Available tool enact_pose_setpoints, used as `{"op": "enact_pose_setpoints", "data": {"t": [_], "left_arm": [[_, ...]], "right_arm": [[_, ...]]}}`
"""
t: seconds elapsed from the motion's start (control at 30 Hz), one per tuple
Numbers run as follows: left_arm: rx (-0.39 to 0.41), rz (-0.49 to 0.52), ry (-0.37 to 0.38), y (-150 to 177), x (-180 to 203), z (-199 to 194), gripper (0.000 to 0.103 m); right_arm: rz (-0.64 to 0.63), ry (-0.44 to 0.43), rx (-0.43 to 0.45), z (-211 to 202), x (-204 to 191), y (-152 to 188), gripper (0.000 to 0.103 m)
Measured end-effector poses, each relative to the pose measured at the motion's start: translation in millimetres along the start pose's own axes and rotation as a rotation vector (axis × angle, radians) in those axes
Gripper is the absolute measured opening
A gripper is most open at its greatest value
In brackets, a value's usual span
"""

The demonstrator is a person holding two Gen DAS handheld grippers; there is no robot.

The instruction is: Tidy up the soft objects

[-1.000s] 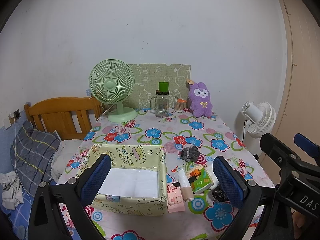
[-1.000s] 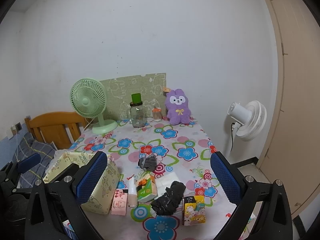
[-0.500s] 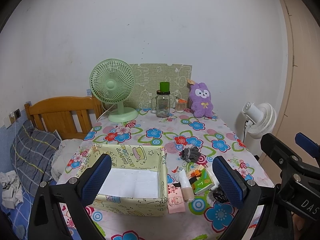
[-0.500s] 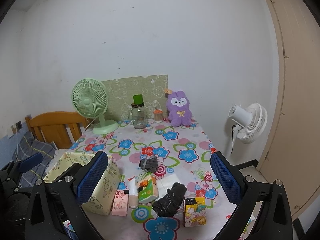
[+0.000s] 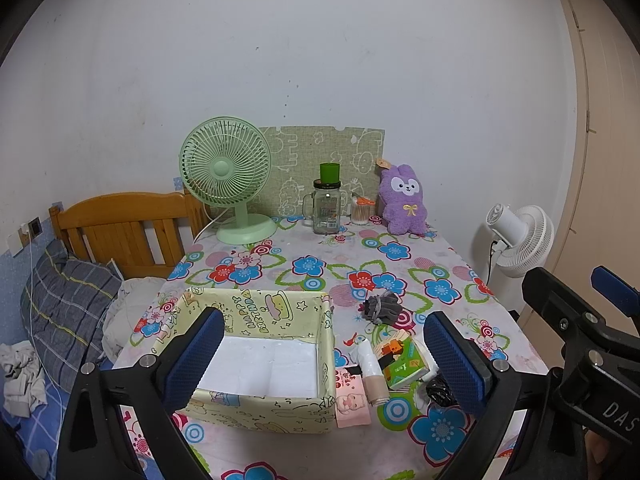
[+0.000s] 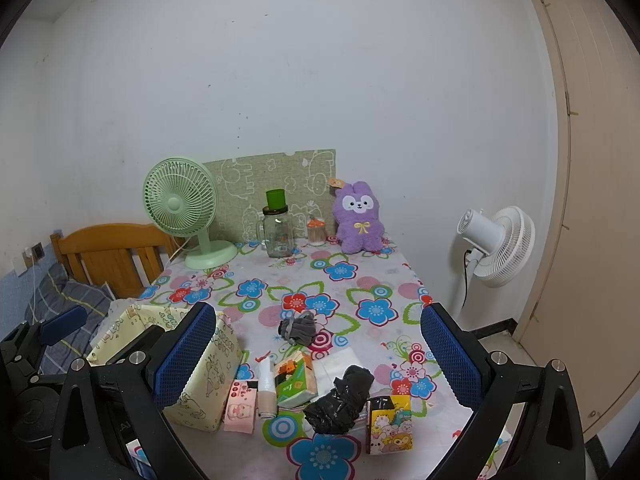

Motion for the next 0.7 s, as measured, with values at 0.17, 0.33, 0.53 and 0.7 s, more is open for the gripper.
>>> {"op": "enact_pose_setpoints", "data": {"t": [0.17, 0.33, 0.53, 0.7], "left_arm": [[-0.001, -0.001, 0.001, 0, 0, 0, 0.1], [-0.009, -0.002, 0.007, 7, 3, 6, 0.098], [-0.029, 0.01, 0.05, 20, 22, 14, 0.096], [-0.07, 0.03, 0.087, 35, 43, 24, 0.095]], "right_arm": [[0.001, -0.002, 0.0, 2, -3, 0, 0.103], [0.001, -0.003, -0.002, 2, 1, 2, 0.1], [0.007, -0.002, -0.02, 6, 8, 14, 0.098], [0.001, 0.015, -0.04, 11, 19, 28, 0.096]]}}
Point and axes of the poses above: each gripper's, at about its wrist camera, not at the fingertips, and z roughly the way its jaws point, x to its right, y to its underside, the point moved 8 cm from there along z, roughly the way its jaws point, and after that the axes turned 10 degrees about x, right-handed, at the moved point
